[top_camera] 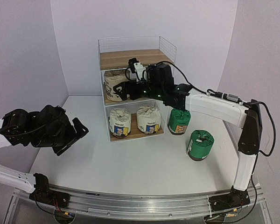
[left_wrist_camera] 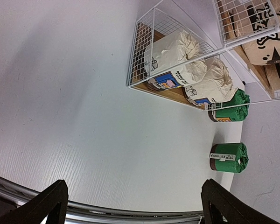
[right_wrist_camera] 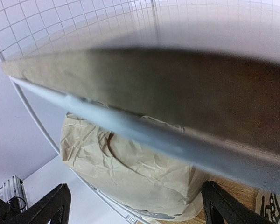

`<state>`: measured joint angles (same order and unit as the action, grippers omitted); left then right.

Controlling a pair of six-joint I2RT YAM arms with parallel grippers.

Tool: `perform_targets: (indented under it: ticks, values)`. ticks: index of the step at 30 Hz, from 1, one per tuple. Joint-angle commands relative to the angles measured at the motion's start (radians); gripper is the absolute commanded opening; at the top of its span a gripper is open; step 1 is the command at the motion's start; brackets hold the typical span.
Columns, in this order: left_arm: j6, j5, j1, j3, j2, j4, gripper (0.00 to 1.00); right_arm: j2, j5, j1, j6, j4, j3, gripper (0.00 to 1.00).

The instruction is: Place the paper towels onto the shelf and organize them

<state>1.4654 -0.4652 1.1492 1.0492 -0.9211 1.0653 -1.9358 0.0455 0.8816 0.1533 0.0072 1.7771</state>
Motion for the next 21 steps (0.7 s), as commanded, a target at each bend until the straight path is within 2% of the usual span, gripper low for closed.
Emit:
perform_targets:
  ticks: [1, 10, 16, 21]
  values:
    - [0.0, -0.014, 0.0, -0.001, 0.008, 0.017, 1.0, 0.033, 0.058, -0.004, 0.029, 0.001, -0.023, 0.95]
    - [-0.004, -0.01, 0.0, 0.0, 0.0, 0.007, 1.0, 0.129, 0.108, -0.004, 0.038, 0.002, -0.124, 0.96]
    - [-0.036, -0.006, 0.0, -0.002, -0.005, -0.014, 1.0, 0.241, -0.022, -0.004, 0.068, -0.01, -0.235, 0.96]
    - [-0.156, 0.012, 0.0, -0.027, 0.002, -0.11, 1.0, 0.408, -0.09, -0.004, 0.122, -0.175, -0.38, 0.96]
